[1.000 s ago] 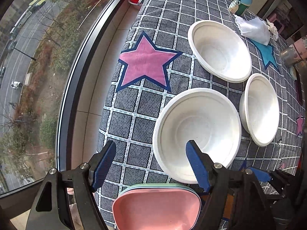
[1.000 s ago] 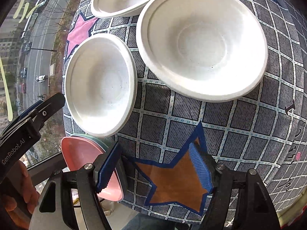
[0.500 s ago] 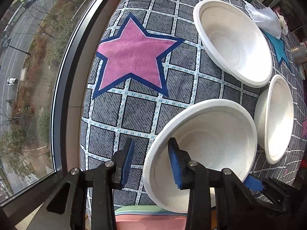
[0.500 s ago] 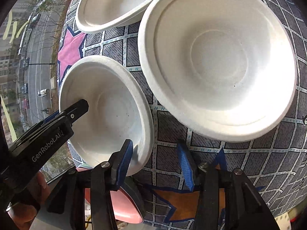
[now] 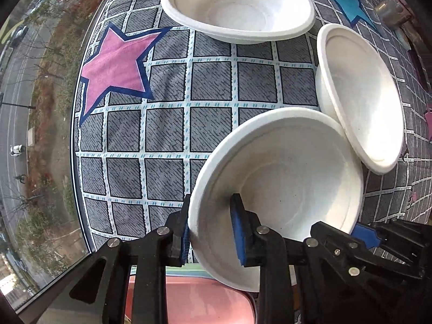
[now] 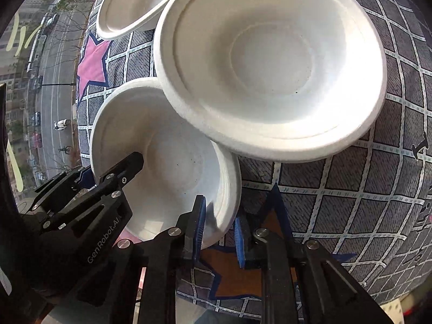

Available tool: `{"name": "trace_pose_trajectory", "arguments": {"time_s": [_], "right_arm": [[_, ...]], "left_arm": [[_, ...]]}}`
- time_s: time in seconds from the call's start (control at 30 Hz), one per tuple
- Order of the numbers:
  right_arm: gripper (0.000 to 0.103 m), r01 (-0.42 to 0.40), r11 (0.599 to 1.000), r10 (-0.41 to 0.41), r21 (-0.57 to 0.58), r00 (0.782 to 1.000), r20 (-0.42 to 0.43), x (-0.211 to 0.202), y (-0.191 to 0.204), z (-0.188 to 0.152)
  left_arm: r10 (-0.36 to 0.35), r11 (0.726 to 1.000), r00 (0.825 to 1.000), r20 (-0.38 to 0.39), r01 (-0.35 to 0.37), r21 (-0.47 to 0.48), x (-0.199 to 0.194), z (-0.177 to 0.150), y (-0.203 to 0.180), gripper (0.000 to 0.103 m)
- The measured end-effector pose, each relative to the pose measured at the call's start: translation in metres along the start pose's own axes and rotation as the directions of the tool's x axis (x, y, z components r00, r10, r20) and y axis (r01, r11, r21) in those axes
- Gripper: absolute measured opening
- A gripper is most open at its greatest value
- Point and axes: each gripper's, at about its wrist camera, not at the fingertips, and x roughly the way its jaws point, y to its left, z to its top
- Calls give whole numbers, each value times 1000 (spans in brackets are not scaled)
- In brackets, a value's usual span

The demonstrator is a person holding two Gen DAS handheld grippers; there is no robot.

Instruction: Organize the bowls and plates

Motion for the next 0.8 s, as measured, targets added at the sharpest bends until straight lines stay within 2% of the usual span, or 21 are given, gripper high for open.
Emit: {"name": "trace_pose_trajectory", "arguments": {"time_s": [0.3, 0.6, 0.8], "right_arm": [[23, 62, 998, -62, -9, 998, -4, -24, -69, -35], [23, 87, 992, -85, 89, 996, -30, -32, -152, -81], [23, 126, 989, -123, 80, 992, -36, -48, -199, -113]], "left_arm": [[-8, 992, 1000, -20, 10, 129, 1, -28, -74, 29], [-31, 960, 998, -63, 47, 277, 12, -66, -157, 30], [-51, 936, 995, -87, 78, 342, 15, -89, -201, 31]]}}
